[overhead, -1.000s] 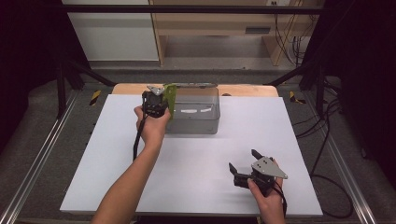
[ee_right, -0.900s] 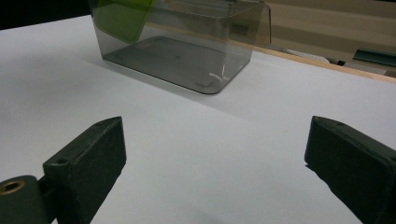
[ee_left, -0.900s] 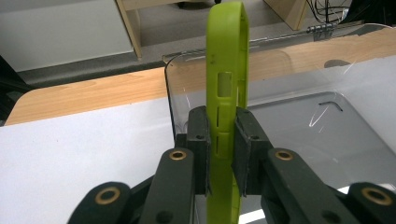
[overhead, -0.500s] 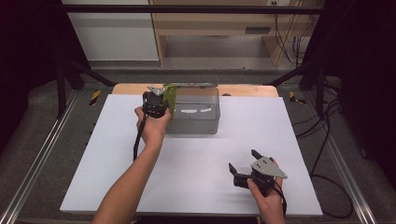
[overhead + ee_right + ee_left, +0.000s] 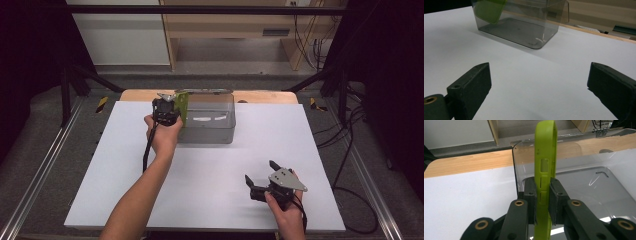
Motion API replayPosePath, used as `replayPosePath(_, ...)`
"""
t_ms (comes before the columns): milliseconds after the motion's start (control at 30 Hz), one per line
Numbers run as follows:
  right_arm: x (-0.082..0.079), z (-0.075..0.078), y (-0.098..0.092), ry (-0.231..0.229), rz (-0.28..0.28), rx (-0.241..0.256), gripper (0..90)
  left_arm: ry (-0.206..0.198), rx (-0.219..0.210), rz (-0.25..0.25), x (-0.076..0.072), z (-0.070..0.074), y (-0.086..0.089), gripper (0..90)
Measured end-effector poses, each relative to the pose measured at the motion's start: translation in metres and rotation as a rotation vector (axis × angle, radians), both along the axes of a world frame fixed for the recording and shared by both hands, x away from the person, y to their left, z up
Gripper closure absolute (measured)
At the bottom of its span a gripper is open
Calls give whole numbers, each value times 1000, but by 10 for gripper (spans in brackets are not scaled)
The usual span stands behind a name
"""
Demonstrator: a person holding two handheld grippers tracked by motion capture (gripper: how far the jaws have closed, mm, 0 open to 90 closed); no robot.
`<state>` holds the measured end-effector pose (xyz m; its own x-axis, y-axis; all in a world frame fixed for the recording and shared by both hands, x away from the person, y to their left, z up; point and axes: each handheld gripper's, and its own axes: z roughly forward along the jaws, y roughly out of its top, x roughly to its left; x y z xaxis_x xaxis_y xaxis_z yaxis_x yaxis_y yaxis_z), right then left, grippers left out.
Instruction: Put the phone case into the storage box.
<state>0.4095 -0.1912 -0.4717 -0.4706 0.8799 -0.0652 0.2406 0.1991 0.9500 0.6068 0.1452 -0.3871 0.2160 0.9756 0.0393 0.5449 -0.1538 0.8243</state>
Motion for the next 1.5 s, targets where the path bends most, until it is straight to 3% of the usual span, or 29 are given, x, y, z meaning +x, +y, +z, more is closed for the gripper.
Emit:
replayPosePath(400,0,0,0,2,0,1,57,26,2,-3,2,-4,-3,781)
replayPosePath(1500,1,-2,1,17,4,-5,55,31,11,18,10,-5,-4,779)
